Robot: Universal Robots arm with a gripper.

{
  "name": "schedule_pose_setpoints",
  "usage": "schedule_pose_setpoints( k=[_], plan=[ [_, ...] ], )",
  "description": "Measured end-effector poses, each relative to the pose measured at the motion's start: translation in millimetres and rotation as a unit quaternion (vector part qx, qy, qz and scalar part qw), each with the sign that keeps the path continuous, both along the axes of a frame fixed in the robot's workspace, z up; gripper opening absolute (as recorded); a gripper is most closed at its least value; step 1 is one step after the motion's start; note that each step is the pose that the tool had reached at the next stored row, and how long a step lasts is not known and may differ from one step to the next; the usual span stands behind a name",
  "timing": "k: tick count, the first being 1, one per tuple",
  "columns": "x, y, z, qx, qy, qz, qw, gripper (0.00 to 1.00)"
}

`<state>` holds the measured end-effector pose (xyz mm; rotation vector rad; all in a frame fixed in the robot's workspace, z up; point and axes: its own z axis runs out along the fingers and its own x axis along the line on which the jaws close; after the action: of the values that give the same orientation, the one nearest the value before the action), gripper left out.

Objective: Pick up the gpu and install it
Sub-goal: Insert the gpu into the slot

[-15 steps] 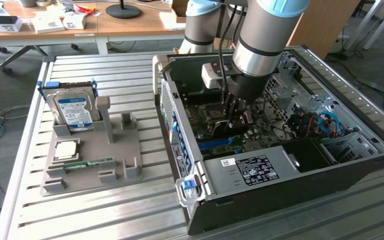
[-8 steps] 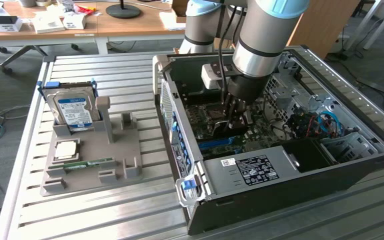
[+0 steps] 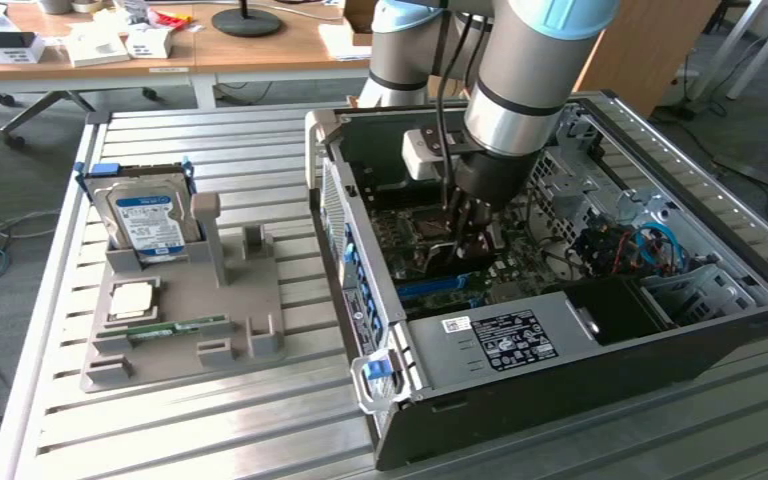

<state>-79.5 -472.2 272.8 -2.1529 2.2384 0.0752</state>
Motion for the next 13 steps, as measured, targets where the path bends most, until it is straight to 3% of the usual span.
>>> schedule_pose_setpoints(
  k=[13],
  plan=[
    [-0.2,0.0,-2.8,0.0,0.0,0.0,1.0,0.26]
  ],
)
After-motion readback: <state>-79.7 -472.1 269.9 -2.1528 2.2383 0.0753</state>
